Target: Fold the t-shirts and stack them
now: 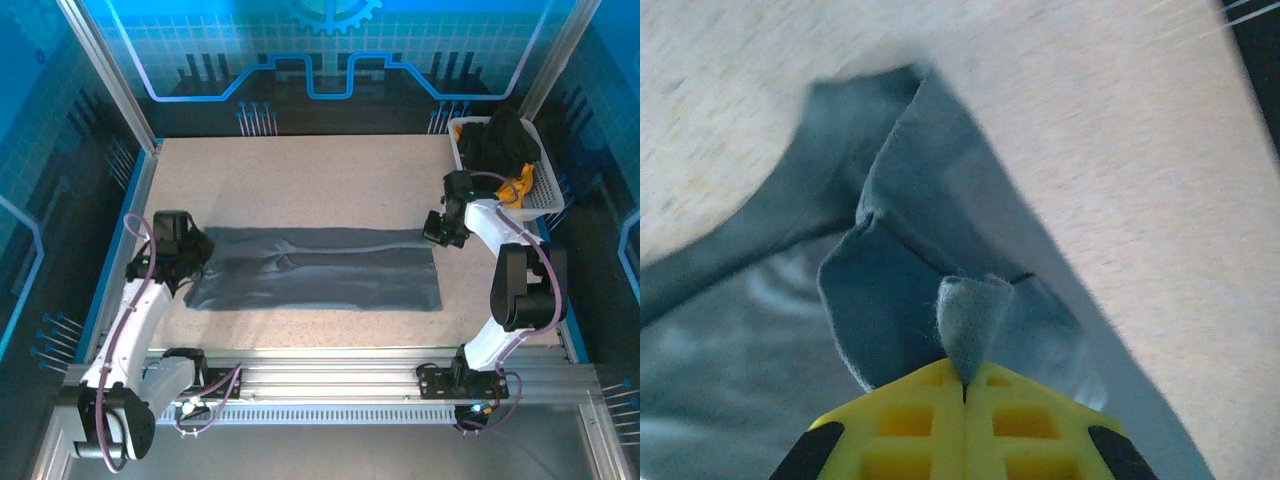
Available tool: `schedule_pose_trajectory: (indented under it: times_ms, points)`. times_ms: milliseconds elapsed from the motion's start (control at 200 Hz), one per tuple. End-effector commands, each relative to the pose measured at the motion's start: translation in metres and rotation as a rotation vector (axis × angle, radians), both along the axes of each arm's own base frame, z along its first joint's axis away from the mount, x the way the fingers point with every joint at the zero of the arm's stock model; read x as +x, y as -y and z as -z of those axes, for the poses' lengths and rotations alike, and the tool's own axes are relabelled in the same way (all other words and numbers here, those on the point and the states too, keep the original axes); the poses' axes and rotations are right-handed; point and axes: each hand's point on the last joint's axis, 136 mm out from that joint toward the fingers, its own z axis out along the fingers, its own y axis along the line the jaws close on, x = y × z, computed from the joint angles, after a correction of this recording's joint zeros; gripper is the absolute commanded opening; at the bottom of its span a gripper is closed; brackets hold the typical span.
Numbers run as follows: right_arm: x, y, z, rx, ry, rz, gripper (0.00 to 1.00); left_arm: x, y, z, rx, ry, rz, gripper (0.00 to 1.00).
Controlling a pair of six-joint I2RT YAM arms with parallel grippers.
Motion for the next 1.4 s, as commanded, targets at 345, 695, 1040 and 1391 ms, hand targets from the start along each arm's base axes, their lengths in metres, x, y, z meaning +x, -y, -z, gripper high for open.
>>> schedule_pose_trajectory:
  times_ms: [345,695,1040,1391]
  points:
    - [-0.015,0.007,0.010,-0.059,-0.059,0.013,0.00,-0.049,-0.011,0.022,0.000,-0.130,-0.108,0.00]
    - [-0.041,0.012,0.029,-0.117,-0.145,0.023,0.08,-0.072,-0.008,0.041,-0.022,-0.225,-0.132,0.00]
    - [-0.031,0.015,0.007,-0.133,-0.120,0.049,0.28,-0.086,0.007,0.052,-0.101,-0.271,-0.105,0.04]
    - [-0.028,-0.014,0.002,-0.101,-0.122,0.035,0.27,-0.081,0.007,0.042,-0.093,-0.261,-0.083,0.00]
